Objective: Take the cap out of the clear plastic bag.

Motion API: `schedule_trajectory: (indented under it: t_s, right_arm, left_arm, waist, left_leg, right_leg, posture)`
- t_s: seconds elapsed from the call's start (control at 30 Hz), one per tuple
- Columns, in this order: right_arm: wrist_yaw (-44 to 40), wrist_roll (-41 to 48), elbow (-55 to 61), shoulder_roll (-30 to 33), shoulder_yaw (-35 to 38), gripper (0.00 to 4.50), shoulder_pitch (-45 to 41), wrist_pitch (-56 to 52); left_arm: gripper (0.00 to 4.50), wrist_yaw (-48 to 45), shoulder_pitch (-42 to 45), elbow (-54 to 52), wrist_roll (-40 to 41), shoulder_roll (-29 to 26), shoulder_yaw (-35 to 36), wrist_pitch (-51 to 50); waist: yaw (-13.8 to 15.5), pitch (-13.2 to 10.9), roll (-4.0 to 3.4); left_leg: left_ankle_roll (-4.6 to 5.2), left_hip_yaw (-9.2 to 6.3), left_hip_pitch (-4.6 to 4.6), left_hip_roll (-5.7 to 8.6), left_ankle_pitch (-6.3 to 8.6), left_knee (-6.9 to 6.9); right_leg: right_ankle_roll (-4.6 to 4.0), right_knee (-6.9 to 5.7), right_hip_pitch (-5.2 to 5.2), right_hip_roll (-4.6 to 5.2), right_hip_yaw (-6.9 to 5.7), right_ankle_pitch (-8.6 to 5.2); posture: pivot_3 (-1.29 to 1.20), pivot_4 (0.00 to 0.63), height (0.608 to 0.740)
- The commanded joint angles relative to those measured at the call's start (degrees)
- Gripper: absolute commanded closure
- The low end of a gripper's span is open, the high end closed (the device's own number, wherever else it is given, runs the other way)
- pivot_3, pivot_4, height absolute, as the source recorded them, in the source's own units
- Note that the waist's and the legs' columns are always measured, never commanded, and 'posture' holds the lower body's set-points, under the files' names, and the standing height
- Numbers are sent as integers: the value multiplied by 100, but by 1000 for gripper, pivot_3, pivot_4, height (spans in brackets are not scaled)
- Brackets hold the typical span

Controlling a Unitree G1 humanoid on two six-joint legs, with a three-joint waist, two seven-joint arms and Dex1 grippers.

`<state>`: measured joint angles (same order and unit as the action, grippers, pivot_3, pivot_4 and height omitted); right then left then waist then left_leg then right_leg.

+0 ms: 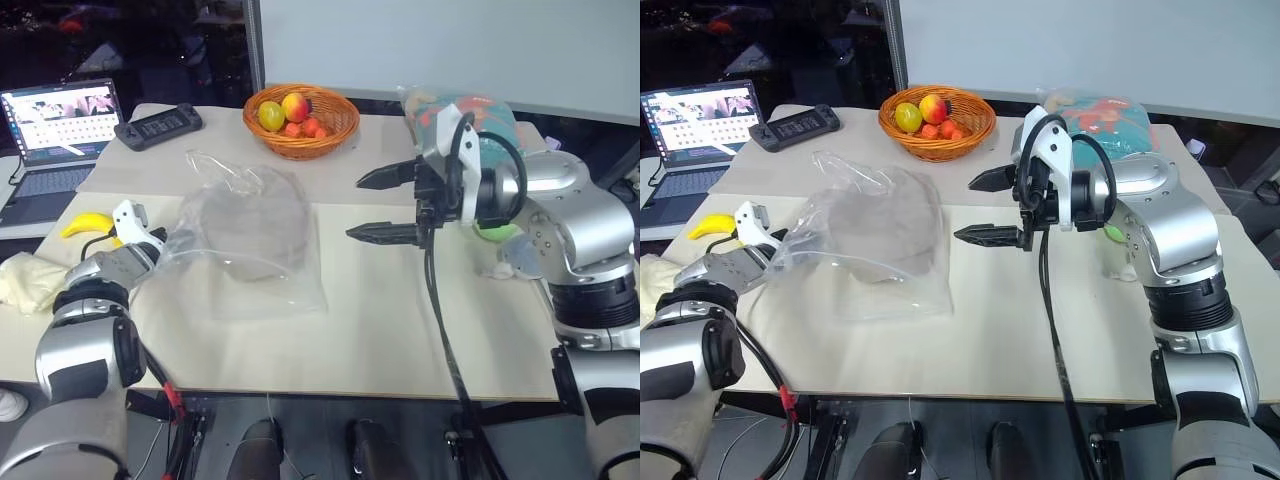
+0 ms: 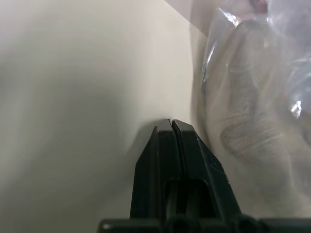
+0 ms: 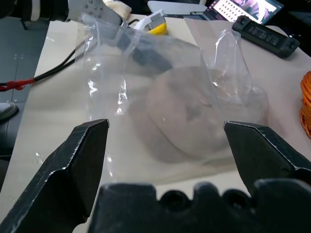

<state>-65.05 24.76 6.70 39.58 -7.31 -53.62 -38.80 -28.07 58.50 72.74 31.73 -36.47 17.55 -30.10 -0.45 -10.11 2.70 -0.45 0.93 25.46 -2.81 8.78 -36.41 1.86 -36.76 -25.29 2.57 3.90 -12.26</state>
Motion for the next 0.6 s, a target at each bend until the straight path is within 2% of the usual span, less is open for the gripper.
schedule_trajectory:
  t_s: [0.03, 0.1, 0.2, 0.33, 0.37, 0.4, 0.43, 0.47, 0.53, 0.57, 0.6]
  right_arm:
    - [37, -55, 10, -50, 57, 0, -210, 197]
    - [42, -80, -23, -85, 43, 0, -229, 211]
    - [50, -97, -50, -121, 42, 0, -237, 221]
    - [14, -47, -29, -83, 93, 0, -188, 195]
    - [-18, -33, -20, -38, 118, 0, -159, 192]
    - [-77, 3, 0, 41, 164, 0, -109, 168]
    - [-117, 29, 13, 98, 194, 0, -74, 152]
    - [-220, 57, 50, 217, 213, 0, 8, 138]
    - [-391, 86, 92, 416, 230, 0, 184, 135]
    - [-429, 104, 101, 474, 232, 0, 240, 131]
    - [-440, 114, 100, 504, 224, 0, 272, 131]
  left_arm:
    - [4490, -39, 154, -71, -131, 22, 185, -122]
    - [4490, -150, 182, -113, -217, -16, 196, -158]
    - [3773, -473, 190, -259, -473, -139, 68, -147]
    - [2317, -731, 168, -732, -891, -556, -200, -173]
    - [2070, -817, 134, -970, -987, -691, -278, -193]
    - [1603, -1049, 48, -1461, -1011, -899, -377, -394]
    - [1321, -1210, -23, -1826, -1022, -1035, -430, -553]
    - [858, -1521, -238, -2625, -926, -1289, -533, -910]
    - [273, -2224, -737, -4167, -630, -1825, -717, -1482]
    - [58, -2472, -960, -4756, -495, -2024, -739, -1695]
    - [58, -2673, -1149, -5182, -362, -2182, -726, -1871]
  waist:
    - [-18, 0, 0]
    - [-29, 0, 0]
    - [-36, 0, 0]
    - [-65, 0, 0]
    - [-78, 0, 0]
    - [-81, 0, 0]
    - [-82, -1, 2]
    - [-77, -1, 1]
    - [-96, -2, 3]
    - [-112, -2, 3]
    - [-116, -2, 3]
  left_leg:
    - [0, -1, -1, 0, 0, 0]
    - [0, -2, -1, -1, -1, 0]
    - [-1, -2, -2, -1, -1, 0]
    - [-2, -3, 0, -3, -1, 0]
    - [-2, -2, 0, -4, -1, 1]
    - [-2, -2, 0, -4, -1, 4]
    - [-2, -3, 2, -4, -1, 8]
    - [-2, -3, 4, -4, -1, 11]
    - [-2, -2, 6, -4, -1, 14]
    - [-9, -2, 12, -5, 3, 20]
    - [-18, 2, 11, -6, 9, 20]
  right_leg:
    - [-1, -1, 0, -1, 0, 0]
    - [-1, -3, -1, -3, 0, 1]
    - [-1, -5, -1, -4, 0, 0]
    - [-3, -4, -4, -7, 0, 2]
    - [-3, -4, -5, -7, 0, 2]
    - [-4, -4, -7, -7, 1, 2]
    - [-5, -5, -10, -7, 1, 2]
    - [-5, -5, -12, -7, 1, 2]
    - [-6, -3, -14, -6, 1, 2]
    - [-7, 1, -18, -4, 2, 1]
    - [-9, 2, -20, -2, 3, 1]
  posture:
    - [0, 150, 740]
    - [0, 150, 740]
    - [0, 150, 740]
    - [0, 150, 740]
    - [0, 150, 740]
    - [0, 150, 740]
    - [0, 150, 740]
    - [0, 150, 740]
    - [0, 150, 740]
    - [0, 150, 740]
    - [0, 150, 740]
